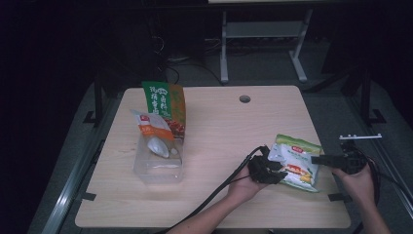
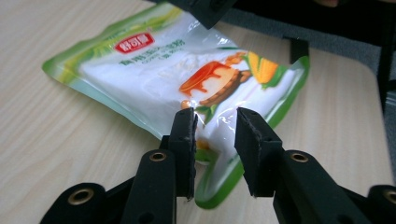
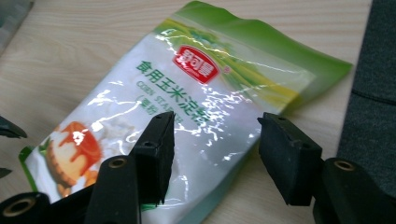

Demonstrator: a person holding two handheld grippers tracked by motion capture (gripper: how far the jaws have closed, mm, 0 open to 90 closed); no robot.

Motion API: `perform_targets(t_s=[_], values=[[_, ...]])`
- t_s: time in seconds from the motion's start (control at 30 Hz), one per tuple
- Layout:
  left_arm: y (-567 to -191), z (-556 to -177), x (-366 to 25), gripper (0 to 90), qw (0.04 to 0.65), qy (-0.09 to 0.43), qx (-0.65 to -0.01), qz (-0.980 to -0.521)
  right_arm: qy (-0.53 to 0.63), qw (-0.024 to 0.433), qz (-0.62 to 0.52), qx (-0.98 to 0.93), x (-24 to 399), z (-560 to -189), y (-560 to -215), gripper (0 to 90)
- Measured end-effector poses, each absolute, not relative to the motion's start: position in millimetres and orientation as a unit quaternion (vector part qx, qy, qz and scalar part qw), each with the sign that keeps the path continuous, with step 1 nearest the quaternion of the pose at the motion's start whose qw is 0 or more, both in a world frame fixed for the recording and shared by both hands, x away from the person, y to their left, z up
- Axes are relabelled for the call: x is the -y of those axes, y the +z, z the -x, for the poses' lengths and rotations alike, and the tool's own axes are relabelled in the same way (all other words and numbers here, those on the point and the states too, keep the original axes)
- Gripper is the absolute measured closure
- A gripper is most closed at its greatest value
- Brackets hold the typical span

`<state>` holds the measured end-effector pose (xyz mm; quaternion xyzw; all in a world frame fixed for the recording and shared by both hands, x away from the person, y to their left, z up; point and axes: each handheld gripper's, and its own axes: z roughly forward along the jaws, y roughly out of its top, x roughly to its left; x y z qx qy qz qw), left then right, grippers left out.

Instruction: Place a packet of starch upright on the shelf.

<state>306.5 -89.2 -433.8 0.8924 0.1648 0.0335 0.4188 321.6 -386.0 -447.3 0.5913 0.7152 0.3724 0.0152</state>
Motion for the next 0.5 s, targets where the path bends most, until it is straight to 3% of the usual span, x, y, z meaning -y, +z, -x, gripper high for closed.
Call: perform_targets(t_s=[0.13, 0.27, 0.5], values=[[-439.6, -309.4, 93.9, 68.1, 0.417, 0.020, -0.175, -0.892, 0.371, 0.005, -0.597, -0.711, 386.7, -321.4, -453.5, 49.5], [-439.0, -309.4, 93.4, 67.9, 0.412, 0.022, -0.175, -0.894, 0.366, 0.003, -0.606, -0.706, 390.5, -319.0, -456.4, 61.8], [-440.0, -309.5, 94.1, 67.0, 0.409, 0.023, -0.177, -0.895, 0.383, -0.047, -0.609, -0.693, 388.5, -318.0, -466.6, 63.0]])
